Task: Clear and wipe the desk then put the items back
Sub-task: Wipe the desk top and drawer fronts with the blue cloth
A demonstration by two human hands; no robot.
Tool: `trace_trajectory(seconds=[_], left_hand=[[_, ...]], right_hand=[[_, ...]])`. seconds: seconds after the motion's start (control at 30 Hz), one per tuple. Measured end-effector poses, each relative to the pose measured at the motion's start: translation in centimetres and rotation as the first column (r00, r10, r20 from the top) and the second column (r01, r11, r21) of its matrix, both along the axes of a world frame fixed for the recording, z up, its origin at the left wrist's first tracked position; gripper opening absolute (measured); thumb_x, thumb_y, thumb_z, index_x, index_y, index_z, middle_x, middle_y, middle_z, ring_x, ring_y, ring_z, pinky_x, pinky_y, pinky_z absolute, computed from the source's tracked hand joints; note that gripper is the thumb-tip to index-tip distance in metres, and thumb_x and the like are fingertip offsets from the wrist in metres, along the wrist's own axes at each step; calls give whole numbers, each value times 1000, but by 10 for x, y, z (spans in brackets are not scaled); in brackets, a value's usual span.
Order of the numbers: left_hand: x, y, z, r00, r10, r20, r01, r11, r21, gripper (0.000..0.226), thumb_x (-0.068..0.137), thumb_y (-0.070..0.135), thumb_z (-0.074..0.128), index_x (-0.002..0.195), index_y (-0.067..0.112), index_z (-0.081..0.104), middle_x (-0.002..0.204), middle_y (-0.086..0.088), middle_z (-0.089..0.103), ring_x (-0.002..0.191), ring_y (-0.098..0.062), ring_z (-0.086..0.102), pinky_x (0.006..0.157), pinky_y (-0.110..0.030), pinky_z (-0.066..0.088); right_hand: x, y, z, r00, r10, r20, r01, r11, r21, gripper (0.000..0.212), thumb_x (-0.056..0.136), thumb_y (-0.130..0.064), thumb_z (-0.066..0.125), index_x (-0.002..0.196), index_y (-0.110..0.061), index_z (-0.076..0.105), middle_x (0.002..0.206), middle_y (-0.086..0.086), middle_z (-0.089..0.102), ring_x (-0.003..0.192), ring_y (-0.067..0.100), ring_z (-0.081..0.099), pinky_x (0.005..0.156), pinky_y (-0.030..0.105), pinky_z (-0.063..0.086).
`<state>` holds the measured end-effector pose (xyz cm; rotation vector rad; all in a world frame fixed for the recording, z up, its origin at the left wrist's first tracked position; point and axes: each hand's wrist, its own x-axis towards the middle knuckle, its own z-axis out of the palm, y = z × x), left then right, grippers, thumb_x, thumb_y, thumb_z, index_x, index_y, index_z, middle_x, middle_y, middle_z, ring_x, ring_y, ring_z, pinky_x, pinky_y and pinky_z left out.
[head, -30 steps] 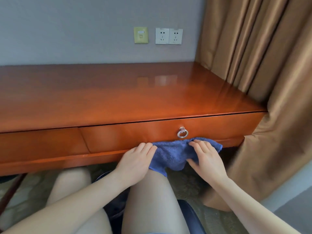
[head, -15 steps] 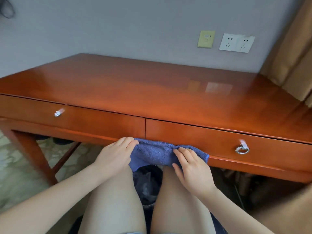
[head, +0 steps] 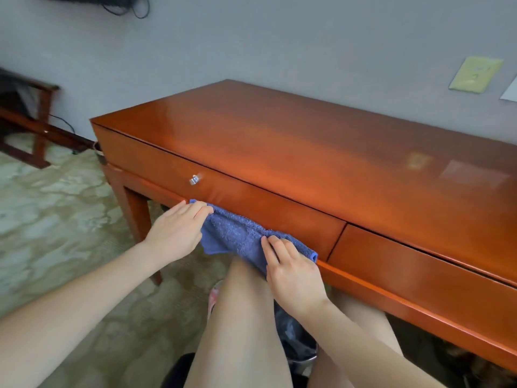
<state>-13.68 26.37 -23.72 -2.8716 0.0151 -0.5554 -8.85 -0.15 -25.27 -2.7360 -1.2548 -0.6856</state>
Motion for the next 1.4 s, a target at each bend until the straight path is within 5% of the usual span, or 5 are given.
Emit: trace_trajectory(seconds=[0.2,0.37,0.8,1.17,1.4], left_hand=[[3,66,-4,987,160,-13,-161,986,-37,49,71,12,36,112,5,63,104,-6,66,86,-27,68,100,-34,33],[11,123,-5,964,257,-73,-263,961,-91,56,59,-4,71,114,-1,62,102,-14,66,86,-31,69,98,-47,47],[23,235,2,809,533,-246,-584,773,-248,52,93,4,42,144,2,31,145,-14,41,130,-34,43,117,-38,13],[30,226,-42,909,334,-250,-391,474,-789,62,97,-1,42,151,-4,11,158,-12,-25,145,-14,-14,116,-34,27],[31,176,-74,911,298,-286,-358,225,-906,79,83,26,46,153,13,14,148,-11,40,119,-11,51,101,-30,43]], right_hand=[[8,79,5,998,53,-39,-56,994,-90,56,77,-13,37,125,-4,64,116,7,67,101,19,64,59,26,52],[11,147,10,991,116,-63,-125,978,-165,66,61,-17,66,126,-3,63,118,8,66,102,18,64,59,23,53],[18,297,20,983,183,-14,-178,932,-316,65,66,-38,75,126,-15,64,123,-2,66,109,6,61,57,14,48],[48,321,10,912,408,-27,-362,776,-517,59,104,-11,21,150,0,-15,158,11,-24,149,19,-11,114,28,22],[48,251,-2,882,471,36,-352,707,-614,62,101,-8,18,140,2,-29,145,16,-41,146,24,-22,112,28,26]])
